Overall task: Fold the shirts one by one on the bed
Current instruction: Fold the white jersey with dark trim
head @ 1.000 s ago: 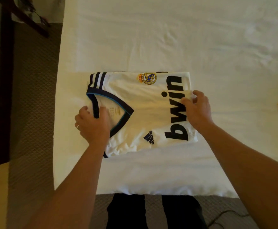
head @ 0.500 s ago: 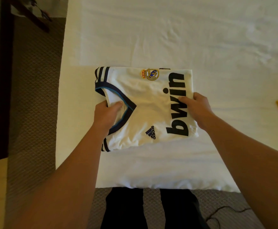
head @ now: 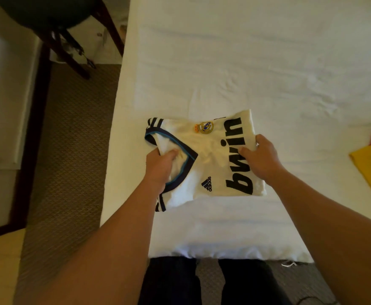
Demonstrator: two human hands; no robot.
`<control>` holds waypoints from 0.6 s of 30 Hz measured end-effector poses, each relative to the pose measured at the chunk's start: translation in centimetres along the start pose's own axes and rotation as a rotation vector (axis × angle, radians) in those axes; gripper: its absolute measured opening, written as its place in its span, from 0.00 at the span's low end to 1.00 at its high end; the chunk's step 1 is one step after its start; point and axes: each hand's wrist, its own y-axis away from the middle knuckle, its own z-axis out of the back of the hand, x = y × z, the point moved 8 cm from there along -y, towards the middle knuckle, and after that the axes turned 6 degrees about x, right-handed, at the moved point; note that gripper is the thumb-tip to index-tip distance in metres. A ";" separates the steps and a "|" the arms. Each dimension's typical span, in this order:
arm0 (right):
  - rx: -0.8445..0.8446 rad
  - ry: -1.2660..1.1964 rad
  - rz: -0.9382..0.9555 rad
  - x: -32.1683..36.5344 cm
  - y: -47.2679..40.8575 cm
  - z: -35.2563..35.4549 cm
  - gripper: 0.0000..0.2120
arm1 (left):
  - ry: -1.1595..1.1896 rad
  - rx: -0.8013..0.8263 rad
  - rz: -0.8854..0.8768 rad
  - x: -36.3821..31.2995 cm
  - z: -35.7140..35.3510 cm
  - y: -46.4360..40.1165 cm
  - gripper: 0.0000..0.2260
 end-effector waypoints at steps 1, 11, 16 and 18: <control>0.005 0.018 0.030 1.4 1.1 0.6 0.12 | -0.004 -0.006 -0.023 -1.2 0.5 1.4 0.05; 0.090 0.177 0.249 10.3 11.4 4.3 0.11 | 0.021 -0.166 -0.201 -7.7 6.3 16.3 0.04; 0.158 0.325 0.416 15.1 17.7 5.8 0.11 | 0.068 -0.275 -0.256 -8.9 9.4 24.9 0.05; 0.192 0.364 0.473 16.9 20.1 5.7 0.11 | 0.099 -0.314 -0.269 -8.6 10.9 27.7 0.08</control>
